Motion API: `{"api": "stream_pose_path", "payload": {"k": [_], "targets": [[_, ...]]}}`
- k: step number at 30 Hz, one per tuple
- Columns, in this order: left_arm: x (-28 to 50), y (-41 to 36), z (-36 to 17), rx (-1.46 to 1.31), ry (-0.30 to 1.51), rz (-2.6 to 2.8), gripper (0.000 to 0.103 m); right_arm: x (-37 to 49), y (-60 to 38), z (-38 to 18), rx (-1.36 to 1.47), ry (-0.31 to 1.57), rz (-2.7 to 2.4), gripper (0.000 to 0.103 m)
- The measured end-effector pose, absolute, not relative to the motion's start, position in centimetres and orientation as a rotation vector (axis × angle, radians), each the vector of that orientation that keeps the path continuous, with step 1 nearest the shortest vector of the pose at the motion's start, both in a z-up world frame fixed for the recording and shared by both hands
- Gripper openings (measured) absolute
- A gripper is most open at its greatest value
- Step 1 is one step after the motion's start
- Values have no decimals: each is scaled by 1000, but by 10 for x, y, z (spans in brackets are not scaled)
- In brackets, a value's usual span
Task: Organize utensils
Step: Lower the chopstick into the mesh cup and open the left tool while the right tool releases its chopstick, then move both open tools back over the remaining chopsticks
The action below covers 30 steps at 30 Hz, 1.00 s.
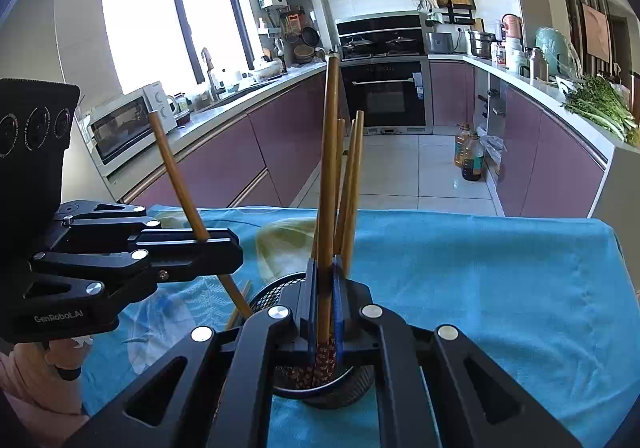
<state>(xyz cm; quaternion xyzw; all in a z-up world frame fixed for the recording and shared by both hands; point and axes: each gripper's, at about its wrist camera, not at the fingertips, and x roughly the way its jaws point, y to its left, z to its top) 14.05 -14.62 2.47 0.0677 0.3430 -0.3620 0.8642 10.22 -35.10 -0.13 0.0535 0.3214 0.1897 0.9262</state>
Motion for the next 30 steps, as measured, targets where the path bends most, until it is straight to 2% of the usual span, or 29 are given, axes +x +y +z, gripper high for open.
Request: {"api": "stream_pose_path", "payload": {"k": [3, 9, 17, 21, 23, 26, 28, 30], "targets": [[148, -147, 23, 125, 725, -745, 8, 106, -352, -3, 126, 665, 379, 6], [149, -142, 21, 111, 713, -732, 17, 109, -356, -6, 147, 669, 362, 8], [123, -116, 27, 81, 638, -673, 27, 95, -358, -5, 163, 642, 393, 19], [102, -96, 30, 68, 576, -619, 47, 76, -350, 3, 147, 602, 447, 30], [90, -84, 28, 72, 553, -577, 48, 67, -346, 7, 134, 585, 476, 34], [76, -67, 22, 71, 535, -526, 61, 52, -335, 8, 112, 579, 543, 37], [67, -57, 16, 78, 533, -491, 69, 43, -326, 7, 85, 580, 587, 46], [62, -47, 7, 84, 545, -450, 74, 36, -316, 0, 60, 597, 618, 50]]}}
